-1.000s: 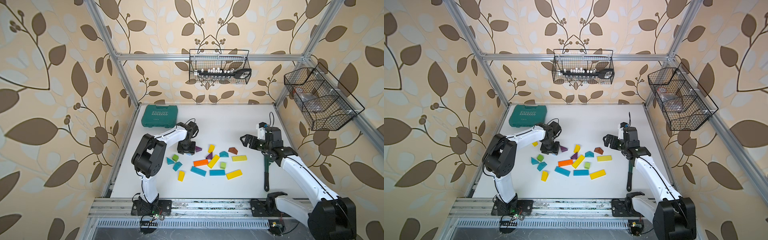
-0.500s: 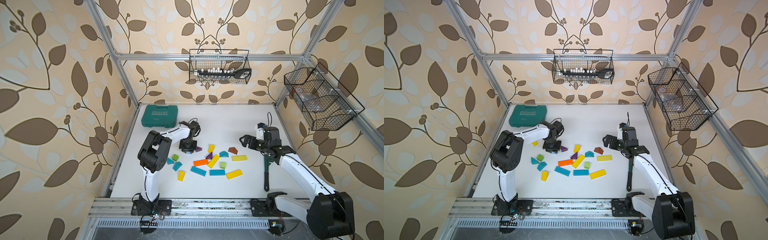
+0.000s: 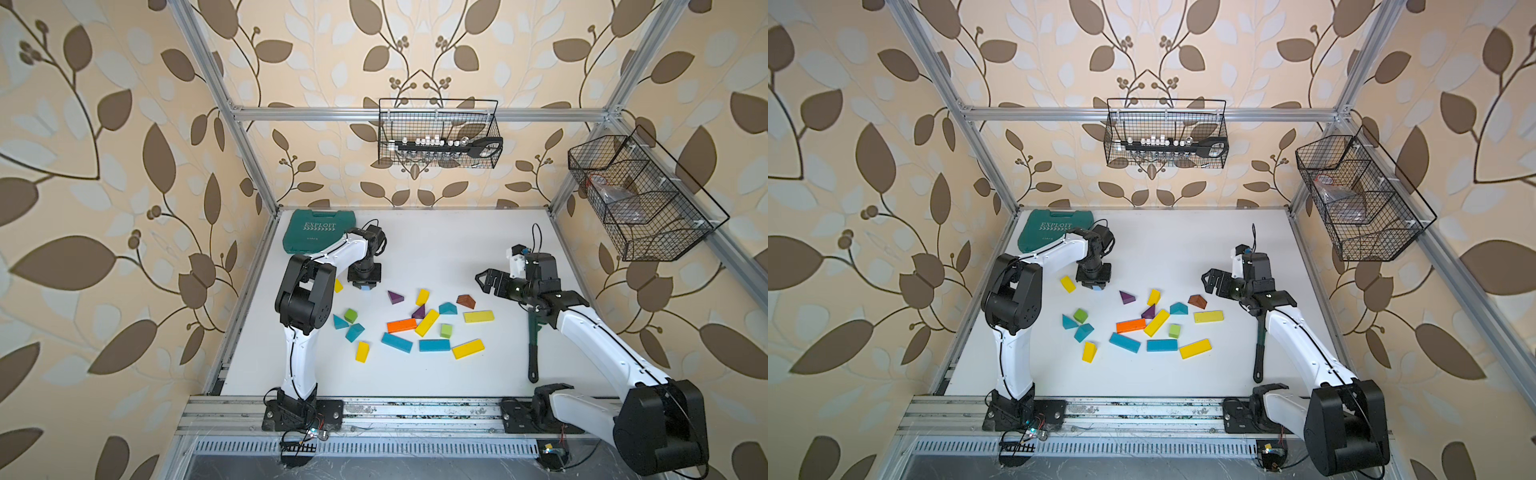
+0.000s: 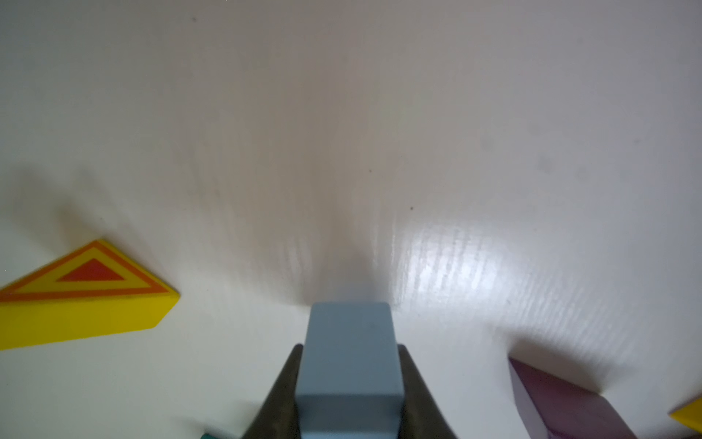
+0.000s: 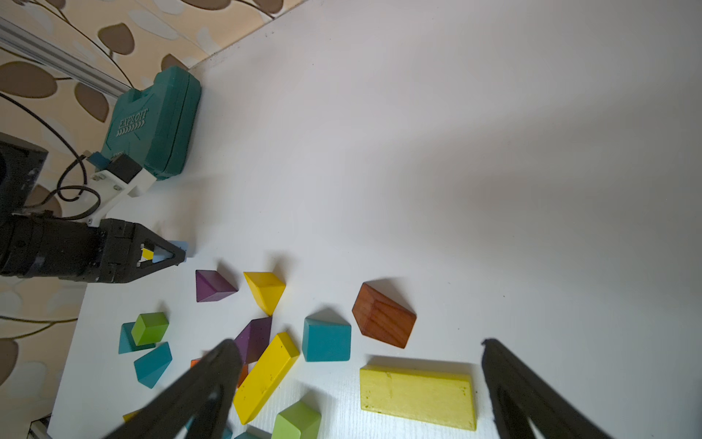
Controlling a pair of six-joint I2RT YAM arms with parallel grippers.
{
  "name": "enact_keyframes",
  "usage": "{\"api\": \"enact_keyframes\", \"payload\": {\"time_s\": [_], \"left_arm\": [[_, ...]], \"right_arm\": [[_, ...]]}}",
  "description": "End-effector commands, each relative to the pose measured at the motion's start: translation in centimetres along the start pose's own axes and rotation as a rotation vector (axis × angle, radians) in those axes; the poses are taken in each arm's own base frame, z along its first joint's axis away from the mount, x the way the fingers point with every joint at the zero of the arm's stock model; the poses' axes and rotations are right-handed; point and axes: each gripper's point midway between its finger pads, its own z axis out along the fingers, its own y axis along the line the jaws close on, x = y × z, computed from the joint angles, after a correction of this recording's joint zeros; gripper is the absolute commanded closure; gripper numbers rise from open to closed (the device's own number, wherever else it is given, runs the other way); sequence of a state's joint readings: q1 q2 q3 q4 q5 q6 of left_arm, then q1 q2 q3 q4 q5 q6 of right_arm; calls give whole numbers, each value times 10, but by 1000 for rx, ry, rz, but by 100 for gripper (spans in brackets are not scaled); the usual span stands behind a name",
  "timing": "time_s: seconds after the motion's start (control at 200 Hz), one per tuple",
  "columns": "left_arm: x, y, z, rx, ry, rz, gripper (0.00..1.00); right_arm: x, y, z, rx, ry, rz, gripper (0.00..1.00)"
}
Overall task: Assemble a small pinwheel with building blocks
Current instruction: Move the building block to the center of the board, then pick up the building block from the center of the board.
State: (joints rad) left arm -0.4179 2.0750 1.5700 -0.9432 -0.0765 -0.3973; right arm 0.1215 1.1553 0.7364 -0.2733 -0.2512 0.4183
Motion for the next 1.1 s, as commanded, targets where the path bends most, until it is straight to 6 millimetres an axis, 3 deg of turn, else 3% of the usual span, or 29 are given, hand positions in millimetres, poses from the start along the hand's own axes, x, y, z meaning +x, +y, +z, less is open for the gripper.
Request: {"api": "enact_keyframes", "payload": {"time_s": [0.0, 0.125, 0.19, 0.275, 0.315, 0.34, 0.435, 0.49, 0.535, 0.59, 0.65, 0.725, 0.87, 1.095], "left_arm": [[0, 4, 1, -16, 27, 5, 75], [0, 3, 5, -17, 38, 4, 74], [-1, 5, 6, -28, 40, -3, 62], [-1, 6, 4, -41, 45, -14, 58], [-2, 6, 2, -43, 45, -19, 48], [-3, 6, 0, -43, 44, -26, 44], [-5, 9, -16, -49, 25, -52, 43], [-6, 13, -30, -62, 4, -78, 28], [-5, 18, -43, -73, -19, -100, 26], [-3, 30, -58, -104, -52, -154, 24], [4, 55, -69, -154, -67, -267, 7], [16, 91, -74, -213, -66, -437, 1], [27, 131, -66, -232, -54, -626, 1], [7, 128, -52, -211, -39, -662, 13]], "right_arm": [[-4, 11, 0, -33, -4, -14, 0], [-6, 14, -1, -39, -8, -24, 0], [-7, 16, -2, -41, -8, -27, 0], [-8, 18, -4, -47, -9, -34, 0], [-8, 19, -5, -47, -7, -35, 0], [-9, 19, -6, -49, -8, -38, 0], [-11, 22, -9, -56, -12, -44, 0], [-12, 23, -10, -61, -15, -48, 0], [-12, 25, -11, -67, -15, -50, 0], [-12, 26, -12, -73, -15, -54, 0], [-11, 27, -11, -79, -12, -61, 0], [-11, 28, -11, -84, -12, -67, 0], [-11, 31, -9, -102, -9, -69, 0], [-10, 33, -11, -111, -16, -85, 0]]}}
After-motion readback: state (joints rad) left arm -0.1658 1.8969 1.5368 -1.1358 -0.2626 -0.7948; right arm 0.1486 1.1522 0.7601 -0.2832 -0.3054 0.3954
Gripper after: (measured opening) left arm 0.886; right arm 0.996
